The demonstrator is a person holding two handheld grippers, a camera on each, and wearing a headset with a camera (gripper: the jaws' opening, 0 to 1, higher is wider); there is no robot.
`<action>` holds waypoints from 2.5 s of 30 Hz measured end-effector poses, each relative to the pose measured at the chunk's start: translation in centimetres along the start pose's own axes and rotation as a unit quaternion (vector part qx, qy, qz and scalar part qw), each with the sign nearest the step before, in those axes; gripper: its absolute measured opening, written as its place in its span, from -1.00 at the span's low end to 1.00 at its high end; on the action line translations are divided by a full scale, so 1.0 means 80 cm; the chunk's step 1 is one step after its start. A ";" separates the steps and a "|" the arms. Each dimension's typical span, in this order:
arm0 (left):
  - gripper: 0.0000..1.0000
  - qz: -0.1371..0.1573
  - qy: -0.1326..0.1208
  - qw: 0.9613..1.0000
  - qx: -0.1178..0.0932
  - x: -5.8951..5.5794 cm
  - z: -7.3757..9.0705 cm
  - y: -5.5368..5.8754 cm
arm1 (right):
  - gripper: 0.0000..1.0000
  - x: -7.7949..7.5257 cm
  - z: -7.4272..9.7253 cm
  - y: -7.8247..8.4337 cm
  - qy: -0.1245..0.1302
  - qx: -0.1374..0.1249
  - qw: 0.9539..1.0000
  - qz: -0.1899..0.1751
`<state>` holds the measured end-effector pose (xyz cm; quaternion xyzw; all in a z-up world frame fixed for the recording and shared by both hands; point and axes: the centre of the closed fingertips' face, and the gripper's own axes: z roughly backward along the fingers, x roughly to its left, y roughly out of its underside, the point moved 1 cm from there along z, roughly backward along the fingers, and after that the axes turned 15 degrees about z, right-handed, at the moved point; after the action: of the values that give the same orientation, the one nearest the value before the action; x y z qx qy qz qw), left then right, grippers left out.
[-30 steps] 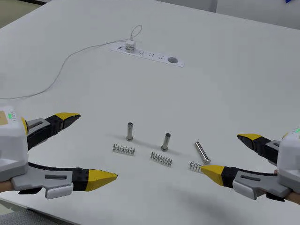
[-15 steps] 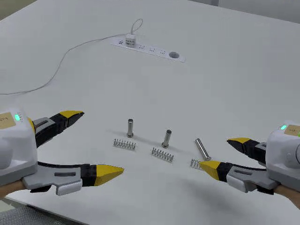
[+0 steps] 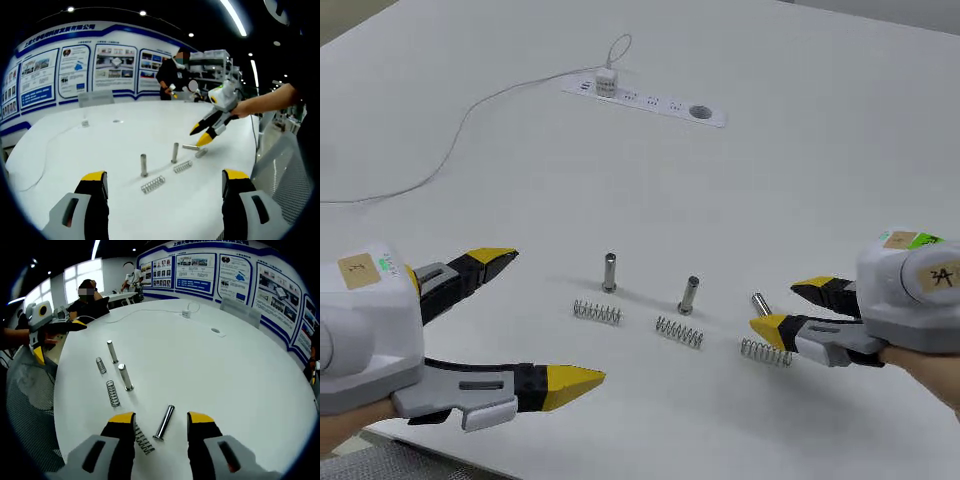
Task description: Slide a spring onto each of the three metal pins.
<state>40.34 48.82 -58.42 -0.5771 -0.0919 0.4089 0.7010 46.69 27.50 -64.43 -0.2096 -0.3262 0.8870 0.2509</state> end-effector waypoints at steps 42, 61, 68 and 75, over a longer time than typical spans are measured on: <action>0.93 0.010 0.017 1.000 0.022 -0.010 -0.003 0.012 | -0.78 -0.006 -0.040 0.012 0.011 0.057 0.997 -0.059; 0.93 0.012 0.012 1.000 0.022 -0.007 -0.002 0.012 | -0.84 -0.009 -0.035 0.012 0.015 0.053 0.995 -0.077; 0.92 0.011 0.010 1.000 0.023 -0.006 -0.002 0.013 | -0.84 -0.013 -0.023 0.005 0.028 0.037 0.996 -0.078; 0.93 0.009 0.010 1.000 0.021 -0.006 -0.001 0.012 | -0.84 -0.010 -0.011 -0.002 0.034 0.027 0.997 -0.069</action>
<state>39.62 48.41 -59.10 -0.5673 -0.0714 0.4113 0.7099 47.86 27.52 -64.77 -0.2095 -0.3070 0.8685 0.3279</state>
